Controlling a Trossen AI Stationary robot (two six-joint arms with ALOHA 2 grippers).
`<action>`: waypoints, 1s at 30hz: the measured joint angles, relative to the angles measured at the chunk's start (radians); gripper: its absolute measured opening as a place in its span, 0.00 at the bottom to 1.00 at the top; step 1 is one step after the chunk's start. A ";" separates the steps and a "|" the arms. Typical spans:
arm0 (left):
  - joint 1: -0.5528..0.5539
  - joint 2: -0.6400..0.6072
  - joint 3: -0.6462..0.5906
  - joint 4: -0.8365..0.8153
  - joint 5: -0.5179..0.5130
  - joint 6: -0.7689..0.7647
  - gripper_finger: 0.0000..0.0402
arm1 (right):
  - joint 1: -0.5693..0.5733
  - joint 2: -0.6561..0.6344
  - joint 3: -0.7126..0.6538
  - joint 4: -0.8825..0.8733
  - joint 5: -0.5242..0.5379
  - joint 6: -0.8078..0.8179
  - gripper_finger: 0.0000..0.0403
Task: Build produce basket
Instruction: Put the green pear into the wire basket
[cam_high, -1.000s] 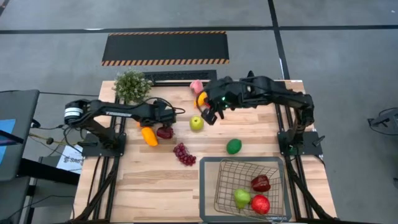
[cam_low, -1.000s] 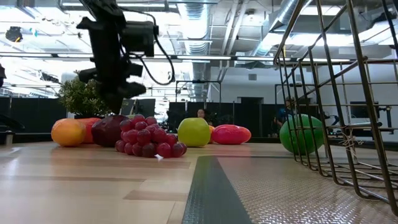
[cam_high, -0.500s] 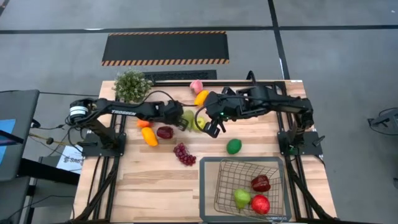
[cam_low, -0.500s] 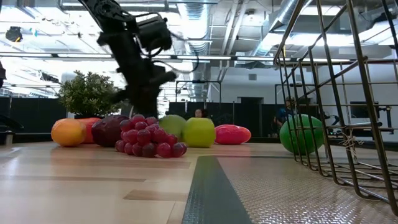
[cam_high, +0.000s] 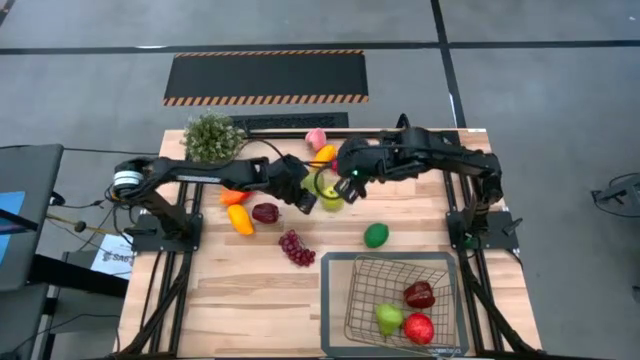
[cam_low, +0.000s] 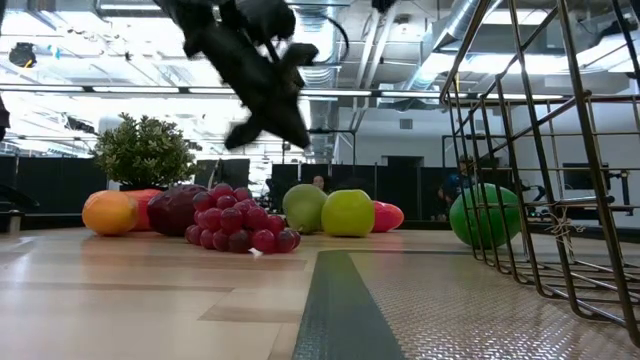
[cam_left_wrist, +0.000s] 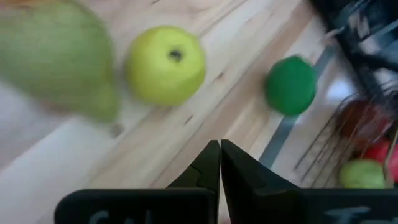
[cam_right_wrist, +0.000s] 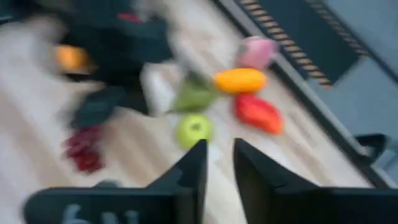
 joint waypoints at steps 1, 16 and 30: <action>-0.004 -0.030 0.031 -0.088 -0.026 0.016 0.00 | -0.011 -0.002 -0.011 0.015 0.006 0.008 0.32; -0.152 -0.524 0.179 -0.659 -0.517 -0.109 0.27 | -0.159 0.000 -0.482 0.745 -0.127 0.003 0.87; -0.192 -0.595 0.177 -0.717 -0.630 -0.170 0.69 | -0.206 0.106 -0.678 1.104 -0.214 -0.234 0.93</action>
